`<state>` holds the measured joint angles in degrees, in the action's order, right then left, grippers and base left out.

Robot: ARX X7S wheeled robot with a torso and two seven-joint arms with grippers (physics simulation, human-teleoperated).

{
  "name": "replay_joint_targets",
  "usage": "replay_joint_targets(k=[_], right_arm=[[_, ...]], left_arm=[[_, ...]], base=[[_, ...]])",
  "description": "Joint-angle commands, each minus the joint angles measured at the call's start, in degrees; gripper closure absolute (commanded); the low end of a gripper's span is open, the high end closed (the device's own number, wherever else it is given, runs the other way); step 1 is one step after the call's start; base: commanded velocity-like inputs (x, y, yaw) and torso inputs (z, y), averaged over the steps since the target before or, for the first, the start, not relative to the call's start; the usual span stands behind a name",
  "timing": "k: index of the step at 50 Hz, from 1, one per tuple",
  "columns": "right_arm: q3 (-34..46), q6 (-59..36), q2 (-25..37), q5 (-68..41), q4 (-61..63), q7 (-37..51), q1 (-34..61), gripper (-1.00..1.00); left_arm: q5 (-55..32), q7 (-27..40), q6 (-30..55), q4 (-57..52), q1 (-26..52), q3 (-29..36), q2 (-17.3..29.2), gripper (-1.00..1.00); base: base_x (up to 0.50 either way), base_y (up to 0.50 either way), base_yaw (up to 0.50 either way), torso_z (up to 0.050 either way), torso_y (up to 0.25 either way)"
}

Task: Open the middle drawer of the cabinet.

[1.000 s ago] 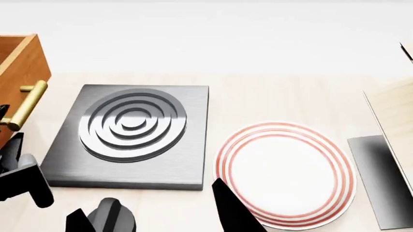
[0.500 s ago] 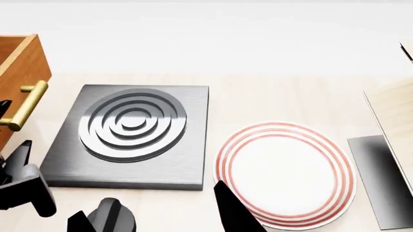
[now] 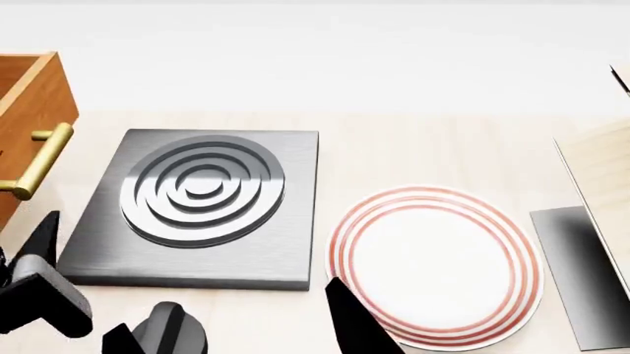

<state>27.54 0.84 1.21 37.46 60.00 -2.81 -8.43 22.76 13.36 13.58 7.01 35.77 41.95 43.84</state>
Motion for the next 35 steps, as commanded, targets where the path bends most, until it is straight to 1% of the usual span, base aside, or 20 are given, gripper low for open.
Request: replay_joint_targets(k=[1, 7, 8, 10, 18, 19, 20, 27, 35], right_arm=[[-1.0, 0.3, -1.2, 1.7, 0.0, -1.1, 0.0, -1.0], [-1.2, 0.8, -1.2, 1.6, 0.0, -1.1, -0.4, -1.0], [-1.2, 0.8, -1.2, 1.7, 0.0, -1.1, -0.4, -1.0], [-1.1, 0.8, -1.2, 1.7, 0.0, -1.2, -0.3, -1.0], [-1.2, 0.5, -1.2, 1.5, 0.0, -1.2, 0.0, -1.0], [-1.2, 0.6, -1.2, 1.4, 0.0, -1.2, 0.0, -1.0], [-1.2, 0.5, -1.2, 1.4, 0.0, -1.2, 0.1, -1.0], [-0.9, -0.2, -1.2, 1.4, 0.0, -1.3, 0.6, -1.0], [-0.8, -0.5, -1.2, 1.4, 0.0, -1.3, 0.8, -1.0]], left_arm=[[-13.4, -3.0, 5.1, -15.5, -4.5, -12.1, 0.8, -1.0], [-18.3, -5.6, 8.5, -21.6, -4.7, -15.5, 2.1, -1.0], [-20.1, -6.9, 9.1, -22.4, -4.4, -16.2, 2.1, -1.0], [-20.2, -7.6, 9.9, -23.2, -4.0, -16.0, 2.4, -1.0], [-27.5, -12.7, 18.9, -29.1, -0.4, -20.1, 2.6, -1.0], [-29.2, -13.1, 20.7, -29.8, -0.1, -21.0, 2.2, -1.0], [-34.4, -15.4, 24.1, -31.2, 0.3, -23.4, 1.4, -1.0], [-39.0, -16.5, 29.5, -31.2, 3.4, -25.4, -1.1, -1.0], [-41.2, -16.5, 32.4, -28.8, 6.0, -26.7, -3.2, -1.0]], base=[[0.0, 0.0, 0.0, 0.0, 0.0], [0.0, 0.0, 0.0, 0.0, 0.0], [0.0, 0.0, 0.0, 0.0, 0.0], [0.0, 0.0, 0.0, 0.0, 0.0], [0.0, 0.0, 0.0, 0.0, 0.0], [0.0, 0.0, 0.0, 0.0, 0.0], [0.0, 0.0, 0.0, 0.0, 0.0], [0.0, 0.0, 0.0, 0.0, 0.0], [0.0, 0.0, 0.0, 0.0, 0.0]])
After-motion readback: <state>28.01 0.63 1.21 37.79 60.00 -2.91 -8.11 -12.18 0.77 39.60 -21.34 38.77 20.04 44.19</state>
